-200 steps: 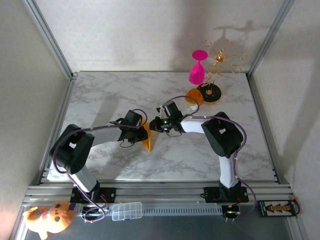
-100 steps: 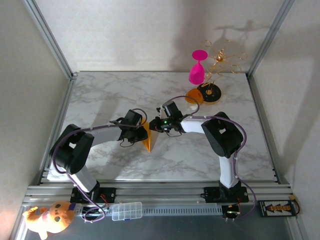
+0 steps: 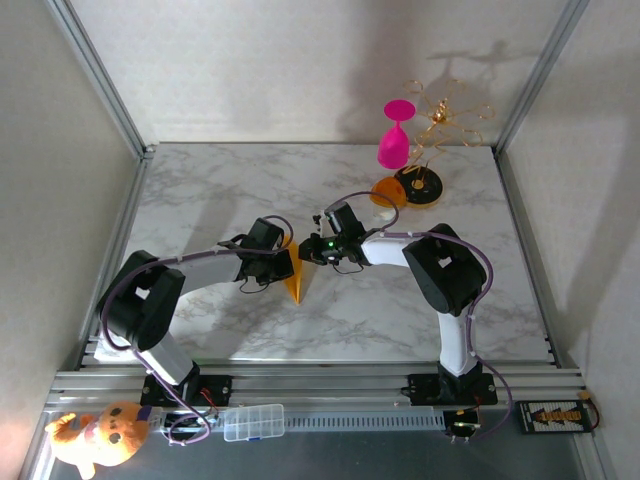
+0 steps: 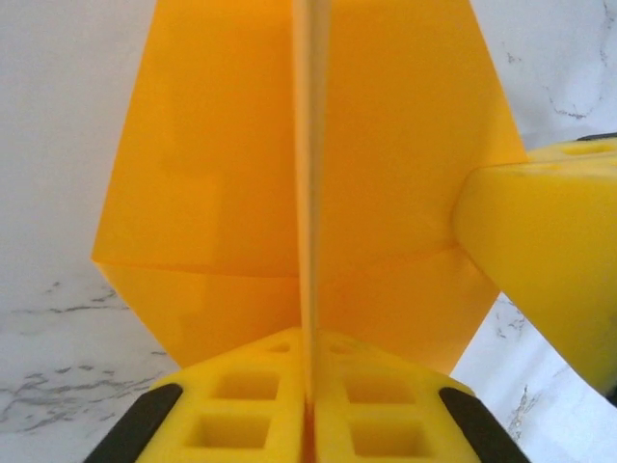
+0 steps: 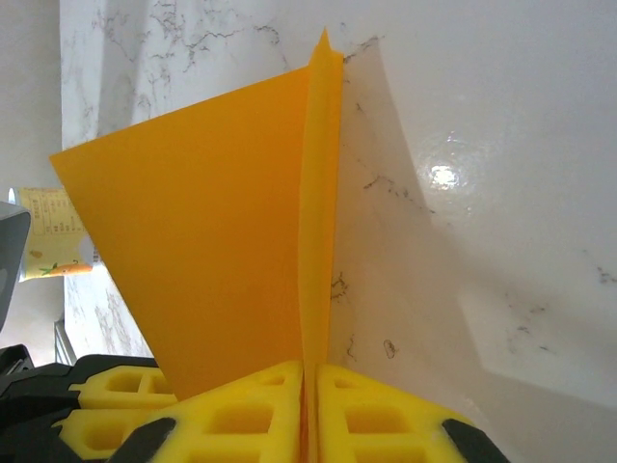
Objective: Fold a paper plane with a square sheet of paper (pick it up from the middle)
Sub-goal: Move the paper plane to the top-center of the table.
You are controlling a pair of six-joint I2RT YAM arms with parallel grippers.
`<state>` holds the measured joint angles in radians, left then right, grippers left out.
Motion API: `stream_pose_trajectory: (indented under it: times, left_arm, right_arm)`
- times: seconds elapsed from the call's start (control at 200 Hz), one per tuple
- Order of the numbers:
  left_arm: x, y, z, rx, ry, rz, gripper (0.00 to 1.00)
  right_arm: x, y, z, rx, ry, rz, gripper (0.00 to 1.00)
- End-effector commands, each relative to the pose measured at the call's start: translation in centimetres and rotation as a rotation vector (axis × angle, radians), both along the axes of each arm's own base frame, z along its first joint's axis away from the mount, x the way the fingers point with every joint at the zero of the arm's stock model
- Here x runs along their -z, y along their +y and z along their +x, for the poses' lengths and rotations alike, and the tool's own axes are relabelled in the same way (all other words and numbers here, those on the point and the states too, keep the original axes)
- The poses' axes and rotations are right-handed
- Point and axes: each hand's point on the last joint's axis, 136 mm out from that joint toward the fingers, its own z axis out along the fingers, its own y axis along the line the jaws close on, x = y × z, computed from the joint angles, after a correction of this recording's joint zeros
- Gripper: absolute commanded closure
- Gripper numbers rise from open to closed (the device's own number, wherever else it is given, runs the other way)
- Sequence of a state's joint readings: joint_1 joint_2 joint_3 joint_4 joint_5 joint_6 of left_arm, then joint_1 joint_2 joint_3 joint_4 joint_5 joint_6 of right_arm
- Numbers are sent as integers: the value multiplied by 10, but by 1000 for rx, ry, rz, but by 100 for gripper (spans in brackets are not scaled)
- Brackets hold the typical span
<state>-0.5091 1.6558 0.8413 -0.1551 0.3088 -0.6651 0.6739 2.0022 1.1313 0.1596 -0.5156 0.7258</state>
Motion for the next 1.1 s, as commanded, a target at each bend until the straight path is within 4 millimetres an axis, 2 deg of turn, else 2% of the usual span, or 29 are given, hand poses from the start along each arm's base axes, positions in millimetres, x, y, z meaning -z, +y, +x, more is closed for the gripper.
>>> stream_pose_trajectory:
  times: [0.0, 0.075, 0.16, 0.3, 0.396, 0.541, 0.726, 0.881, 1.092]
  left_arm:
    - [-8, 5, 8, -12, -27, 40, 96]
    - [-12, 7, 13, -5, -42, 67, 97]
    - [-21, 10, 21, 7, -67, 115, 98]
    - [-29, 18, 40, 27, -92, 225, 99]
    - [-30, 24, 55, 34, -97, 307, 99]
    - [-27, 28, 80, 51, -81, 416, 100]
    - [-23, 18, 112, 60, -60, 445, 98]
    - [-15, 13, 125, 75, -25, 469, 94]
    - [-7, 4, 132, 70, 2, 438, 90]
  right_arm:
    - [-14, -1, 7, 22, -34, -2, 82]
    - [-22, -6, 13, 47, -69, -23, 69]
    - [-36, -21, 23, 114, -134, -72, 53]
    - [-61, -62, 42, 279, -272, -170, 34]
    - [-73, -89, 44, 369, -351, -224, 27]
    - [-86, -122, 40, 475, -432, -267, 22]
    - [-82, -147, 32, 542, -441, -301, 21]
    - [-77, -153, 27, 551, -423, -296, 21]
    - [-71, -148, 26, 536, -396, -278, 21]
